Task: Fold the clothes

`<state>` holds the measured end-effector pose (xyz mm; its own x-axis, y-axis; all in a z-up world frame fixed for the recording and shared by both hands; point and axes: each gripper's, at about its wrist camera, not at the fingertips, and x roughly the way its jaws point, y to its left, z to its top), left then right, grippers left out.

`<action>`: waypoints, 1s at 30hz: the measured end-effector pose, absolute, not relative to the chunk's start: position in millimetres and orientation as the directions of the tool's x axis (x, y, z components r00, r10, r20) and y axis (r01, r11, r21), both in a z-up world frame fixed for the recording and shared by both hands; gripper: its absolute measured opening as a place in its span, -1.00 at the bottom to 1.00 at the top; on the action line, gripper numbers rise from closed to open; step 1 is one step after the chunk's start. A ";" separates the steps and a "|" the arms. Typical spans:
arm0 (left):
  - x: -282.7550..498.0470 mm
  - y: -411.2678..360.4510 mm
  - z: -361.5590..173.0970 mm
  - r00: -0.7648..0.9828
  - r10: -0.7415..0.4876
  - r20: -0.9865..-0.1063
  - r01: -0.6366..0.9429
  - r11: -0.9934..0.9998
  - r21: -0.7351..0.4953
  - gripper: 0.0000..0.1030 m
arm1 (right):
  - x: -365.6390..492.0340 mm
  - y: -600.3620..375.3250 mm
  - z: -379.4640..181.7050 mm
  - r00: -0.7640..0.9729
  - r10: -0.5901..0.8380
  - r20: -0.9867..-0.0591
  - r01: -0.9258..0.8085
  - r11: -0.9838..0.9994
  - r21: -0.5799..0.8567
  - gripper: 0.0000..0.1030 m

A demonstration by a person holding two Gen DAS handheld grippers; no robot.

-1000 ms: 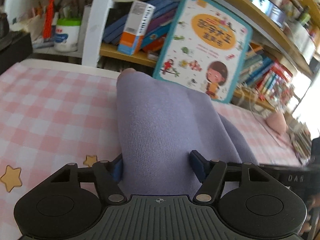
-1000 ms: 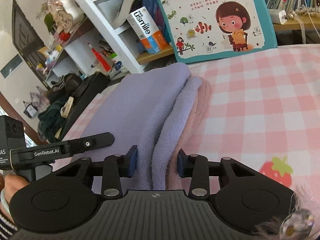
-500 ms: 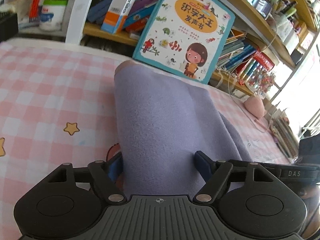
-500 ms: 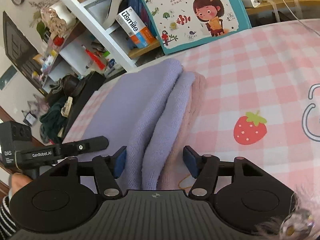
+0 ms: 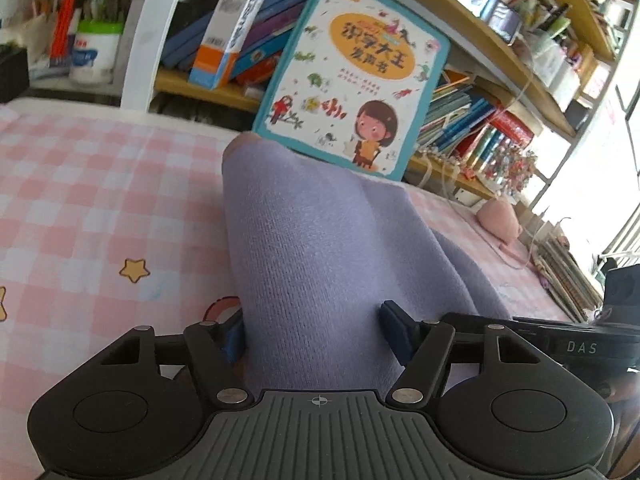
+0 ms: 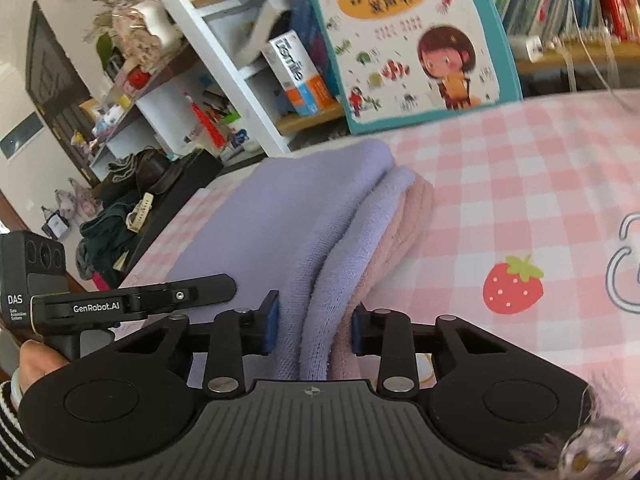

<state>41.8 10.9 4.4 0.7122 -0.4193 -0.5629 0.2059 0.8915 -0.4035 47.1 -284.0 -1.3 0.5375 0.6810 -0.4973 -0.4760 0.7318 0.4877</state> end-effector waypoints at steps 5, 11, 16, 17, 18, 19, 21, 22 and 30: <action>35.5 7.3 9.6 0.723 -0.435 -0.537 0.245 0.888 -0.389 0.30 | 35.2 -288.9 3.3 0.562 0.689 -0.458 -0.491 0.723 0.486 -0.43; 39.5 17.2 20.4 0.759 -0.452 -0.468 0.290 0.879 -0.379 0.30 | 34.2 -281.3 15.7 0.601 0.690 -0.402 -0.524 0.721 0.453 -0.43; 63.3 27.8 32.0 0.784 -0.444 -0.434 0.291 0.880 -0.375 0.30 | 59.8 -261.6 35.8 0.618 0.671 -0.409 -0.547 0.741 0.390 -0.43; 68.9 30.8 33.3 0.789 -0.439 -0.429 0.287 0.881 -0.376 0.30 | 67.4 -257.1 38.8 0.620 0.669 -0.410 -0.552 0.743 0.378 -0.43; 74.4 33.9 34.6 0.795 -0.435 -0.423 0.282 0.883 -0.376 0.30 | 75.0 -252.6 41.8 0.622 0.667 -0.411 -0.557 0.745 0.367 -0.43; 79.9 36.9 35.9 0.801 -0.430 -0.418 0.278 0.884 -0.376 0.30 | 82.5 -248.1 43.5 0.621 0.667 -0.412 -0.561 0.745 0.361 -0.43; 90.5 42.5 35.8 0.810 -0.419 -0.410 0.272 0.888 -0.371 0.30 | 96.2 -239.2 45.8 0.620 0.666 -0.415 -0.566 0.746 0.351 -0.43; 96.3 44.7 33.8 0.813 -0.413 -0.410 0.267 0.890 -0.369 0.30 | 103.1 -234.7 45.7 0.618 0.663 -0.421 -0.568 0.748 0.344 -0.43; 137.4 55.5 10.1 0.825 -0.357 -0.439 0.194 0.907 -0.373 0.30 | 150.3 -203.7 22.7 0.622 0.625 -0.471 -0.562 0.776 0.287 -0.44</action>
